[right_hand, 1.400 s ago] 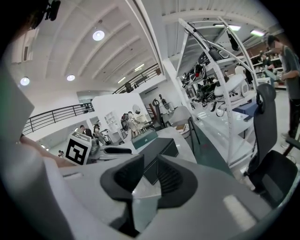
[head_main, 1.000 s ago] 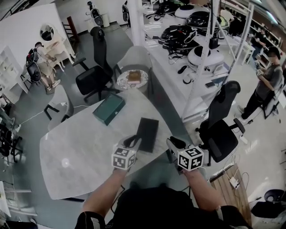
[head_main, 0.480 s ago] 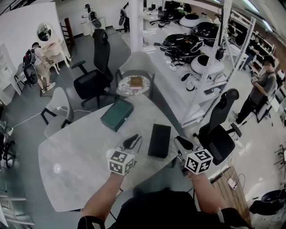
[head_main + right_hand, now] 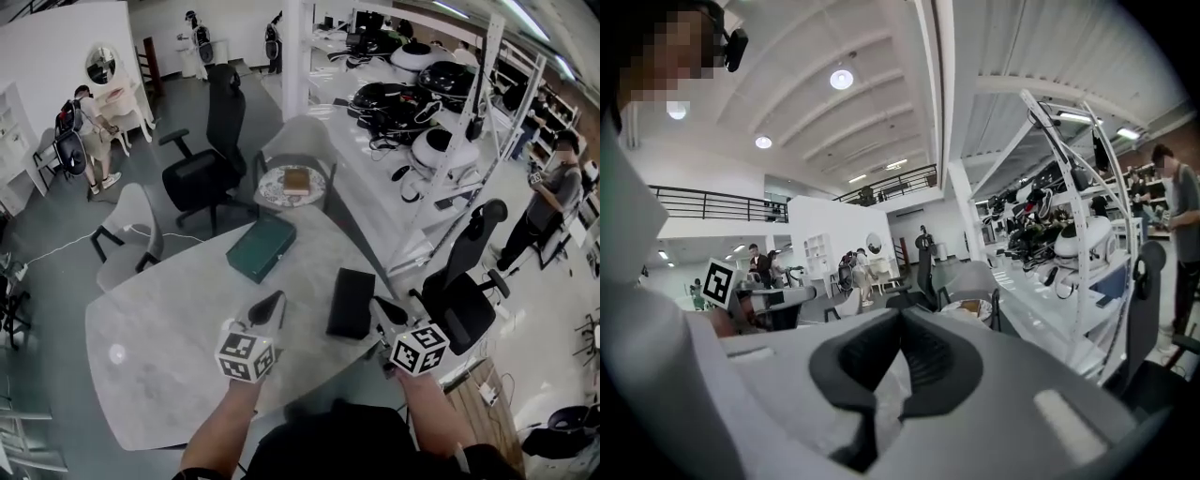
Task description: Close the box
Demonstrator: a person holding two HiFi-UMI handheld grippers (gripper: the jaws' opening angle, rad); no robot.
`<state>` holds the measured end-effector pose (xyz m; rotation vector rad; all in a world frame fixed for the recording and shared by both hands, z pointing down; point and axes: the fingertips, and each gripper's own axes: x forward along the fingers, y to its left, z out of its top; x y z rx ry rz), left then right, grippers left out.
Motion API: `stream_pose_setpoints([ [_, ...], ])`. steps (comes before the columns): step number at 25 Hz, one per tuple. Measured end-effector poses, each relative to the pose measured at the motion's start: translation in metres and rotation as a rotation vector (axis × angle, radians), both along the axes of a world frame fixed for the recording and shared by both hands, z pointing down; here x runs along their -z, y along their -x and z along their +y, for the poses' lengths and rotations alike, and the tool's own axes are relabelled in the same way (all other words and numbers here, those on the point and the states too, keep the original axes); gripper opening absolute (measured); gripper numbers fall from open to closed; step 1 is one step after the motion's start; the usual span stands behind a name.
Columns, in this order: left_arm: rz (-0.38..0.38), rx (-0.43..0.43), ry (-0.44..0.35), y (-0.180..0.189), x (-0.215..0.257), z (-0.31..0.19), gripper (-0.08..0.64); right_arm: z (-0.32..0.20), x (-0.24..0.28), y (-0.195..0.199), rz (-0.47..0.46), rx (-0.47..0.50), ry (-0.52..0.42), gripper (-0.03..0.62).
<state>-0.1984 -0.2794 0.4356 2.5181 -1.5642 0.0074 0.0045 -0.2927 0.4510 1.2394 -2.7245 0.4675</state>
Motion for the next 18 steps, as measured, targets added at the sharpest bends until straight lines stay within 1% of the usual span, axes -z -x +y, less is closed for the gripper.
stream_pose_setpoints([
  [3, -0.019, 0.015, 0.002, 0.000, 0.001, -0.002, 0.011, -0.004, 0.002, 0.002, -0.007, 0.021, -0.020, 0.003],
  [7, -0.060, 0.043, 0.015, -0.009, 0.008, -0.011, 0.011, -0.013, 0.010, -0.004, -0.015, 0.040, -0.043, 0.003],
  [9, -0.061, 0.065, 0.017, -0.014, 0.014, -0.017, 0.011, -0.019, 0.016, -0.008, -0.014, 0.049, -0.059, 0.003],
  [13, -0.039, 0.108, 0.006, -0.031, 0.032, -0.025, 0.011, -0.027, 0.036, -0.020, -0.035, 0.085, -0.107, 0.002],
  [18, -0.066, 0.140, -0.009, -0.050, 0.047, -0.039, 0.011, -0.036, 0.053, -0.041, -0.070, 0.109, -0.151, 0.002],
])
